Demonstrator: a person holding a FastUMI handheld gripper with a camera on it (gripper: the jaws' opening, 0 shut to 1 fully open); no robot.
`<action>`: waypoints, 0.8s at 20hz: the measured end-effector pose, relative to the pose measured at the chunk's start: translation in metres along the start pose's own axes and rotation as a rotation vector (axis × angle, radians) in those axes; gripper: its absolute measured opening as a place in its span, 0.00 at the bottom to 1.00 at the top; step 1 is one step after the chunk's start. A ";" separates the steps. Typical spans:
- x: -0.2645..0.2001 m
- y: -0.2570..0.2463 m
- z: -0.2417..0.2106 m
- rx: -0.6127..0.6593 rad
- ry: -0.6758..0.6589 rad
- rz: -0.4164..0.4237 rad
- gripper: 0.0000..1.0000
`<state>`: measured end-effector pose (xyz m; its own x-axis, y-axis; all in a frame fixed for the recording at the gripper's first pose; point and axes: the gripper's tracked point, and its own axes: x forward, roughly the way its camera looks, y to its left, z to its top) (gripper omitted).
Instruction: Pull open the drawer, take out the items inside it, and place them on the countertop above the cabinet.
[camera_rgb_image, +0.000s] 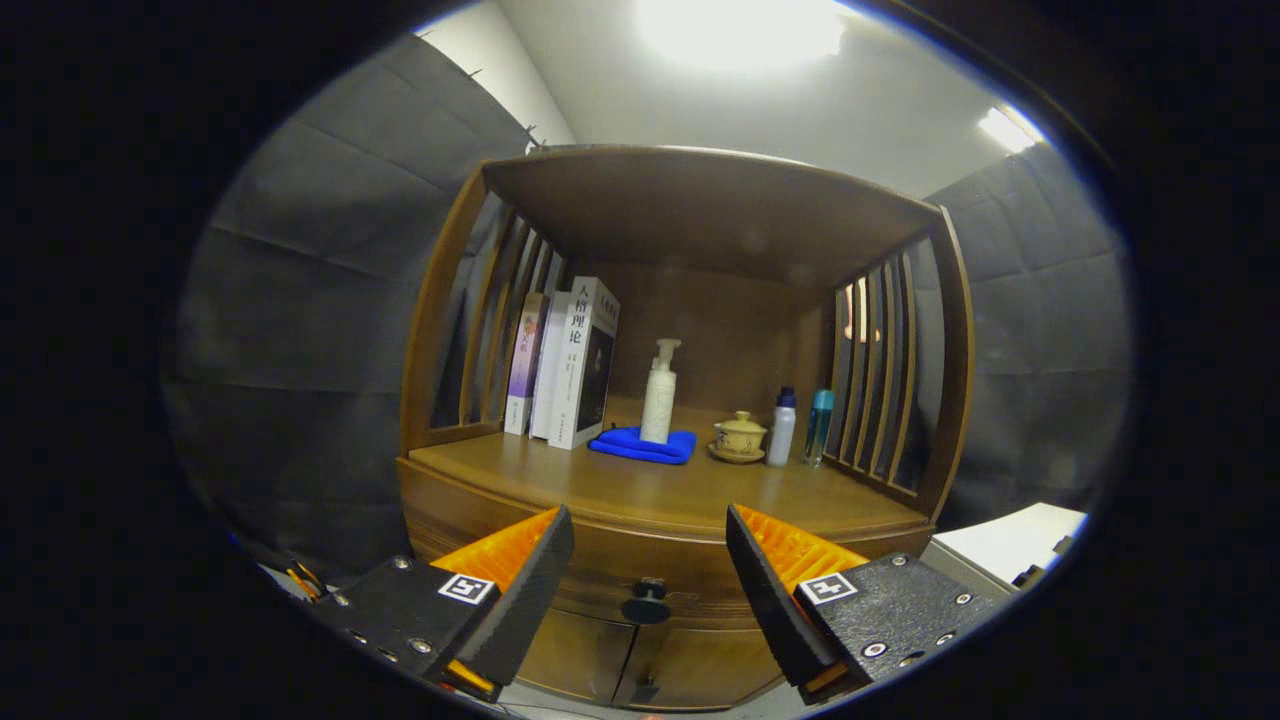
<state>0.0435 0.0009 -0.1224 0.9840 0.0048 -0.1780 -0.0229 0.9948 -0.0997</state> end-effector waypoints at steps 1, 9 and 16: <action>0.003 0.000 -0.003 0.008 0.013 -0.002 0.95; 0.027 0.011 -0.043 0.099 0.110 -0.005 0.95; 0.038 0.017 -0.085 0.072 0.185 -0.034 0.95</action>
<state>0.0653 0.0089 -0.2136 0.9347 -0.0415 -0.3530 0.0295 0.9988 -0.0395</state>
